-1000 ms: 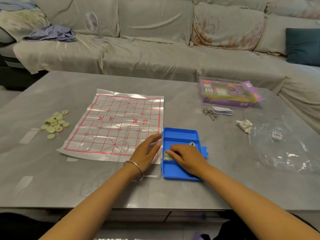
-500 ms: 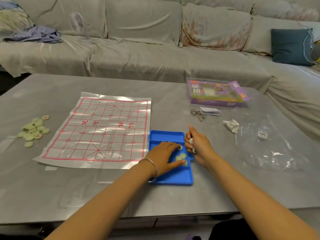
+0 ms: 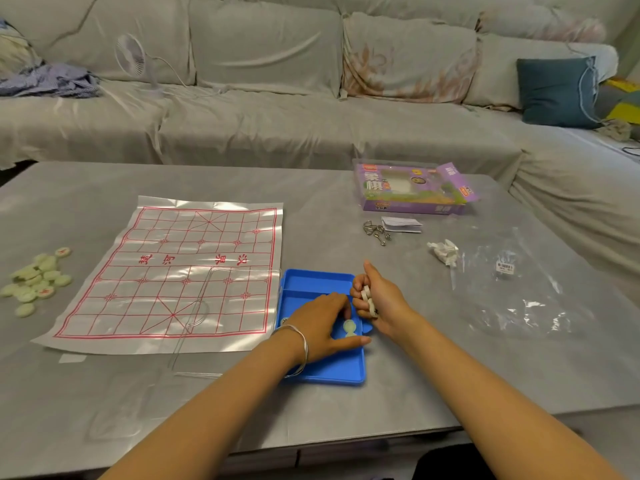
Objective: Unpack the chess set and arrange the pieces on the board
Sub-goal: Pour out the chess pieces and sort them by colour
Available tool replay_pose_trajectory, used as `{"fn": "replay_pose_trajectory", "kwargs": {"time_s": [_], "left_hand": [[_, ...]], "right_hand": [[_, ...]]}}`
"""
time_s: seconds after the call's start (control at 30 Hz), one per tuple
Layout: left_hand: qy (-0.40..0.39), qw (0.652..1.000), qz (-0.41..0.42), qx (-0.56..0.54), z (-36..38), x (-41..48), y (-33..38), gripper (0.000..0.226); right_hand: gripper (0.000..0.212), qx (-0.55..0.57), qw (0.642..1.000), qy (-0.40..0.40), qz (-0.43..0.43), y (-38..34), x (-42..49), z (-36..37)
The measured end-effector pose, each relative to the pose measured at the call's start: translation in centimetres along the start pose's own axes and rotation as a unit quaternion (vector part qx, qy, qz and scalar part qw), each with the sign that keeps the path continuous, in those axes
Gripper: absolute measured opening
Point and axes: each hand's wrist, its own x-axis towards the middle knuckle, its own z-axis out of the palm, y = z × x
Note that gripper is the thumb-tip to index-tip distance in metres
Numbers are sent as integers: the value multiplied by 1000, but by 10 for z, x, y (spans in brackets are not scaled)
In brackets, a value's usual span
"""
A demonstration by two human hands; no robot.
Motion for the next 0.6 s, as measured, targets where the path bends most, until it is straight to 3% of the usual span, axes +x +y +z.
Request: {"fn": "replay_pose_trajectory", "kwargs": {"time_s": [0.3,0.6], "left_hand": [[-47,996,-10,77,-1,1,2,45],[-42,990,19,134,0,-1,5,47]], "right_hand": [[50,-44,999,-6,-23,0,-5,-1],[50,-42,999,-5,-20,2,-7,-6]]}}
